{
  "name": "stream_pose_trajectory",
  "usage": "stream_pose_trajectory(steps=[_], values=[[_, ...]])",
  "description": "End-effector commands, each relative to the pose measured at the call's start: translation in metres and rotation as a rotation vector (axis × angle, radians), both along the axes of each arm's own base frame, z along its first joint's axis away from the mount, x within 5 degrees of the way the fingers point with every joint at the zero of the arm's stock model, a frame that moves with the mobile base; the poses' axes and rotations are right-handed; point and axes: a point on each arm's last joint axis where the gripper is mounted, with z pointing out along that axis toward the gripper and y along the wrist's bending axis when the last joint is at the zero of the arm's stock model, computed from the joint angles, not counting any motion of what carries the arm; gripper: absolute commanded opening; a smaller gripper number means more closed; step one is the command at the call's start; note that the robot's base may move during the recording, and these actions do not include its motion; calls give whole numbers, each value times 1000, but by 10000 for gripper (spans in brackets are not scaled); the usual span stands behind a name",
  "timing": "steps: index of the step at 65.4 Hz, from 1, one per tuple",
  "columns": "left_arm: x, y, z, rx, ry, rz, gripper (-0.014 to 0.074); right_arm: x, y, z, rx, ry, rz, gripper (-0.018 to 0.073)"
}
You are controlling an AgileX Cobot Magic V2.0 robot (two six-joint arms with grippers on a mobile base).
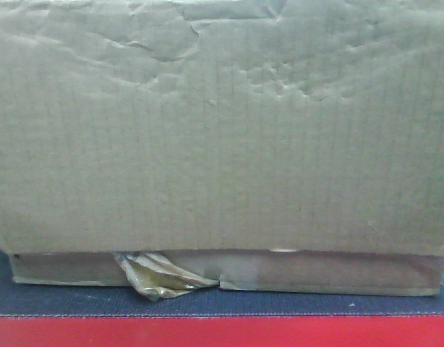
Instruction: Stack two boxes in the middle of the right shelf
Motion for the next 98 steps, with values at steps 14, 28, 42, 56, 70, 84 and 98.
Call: stream_pose_trajectory(steps=[14, 28, 42, 56, 70, 84, 98], values=[[-1, 0, 3, -6, -24, 0, -111, 0, 0, 2, 1, -22, -5, -163], [-1, 0, 5, 3, -54, 0, -111, 0, 0, 2, 1, -22, -5, -163], [-14, 1, 55, 30, -10, 14, -111, 0, 0, 2, 1, -22, -5, -163], [-8, 3, 129, 42, 175, 34, -111, 0, 0, 2, 1, -22, -5, -163], [52, 4, 180, 36, 445, 40, -111, 0, 0, 2, 1, -22, -5, -163], [113, 3, 202, 35, 502, 36, -111, 0, 0, 2, 1, -22, -5, -163], [174, 7, 194, 13, 730, 51, -107, 0, 0, 2, 1, -22, -5, -163]])
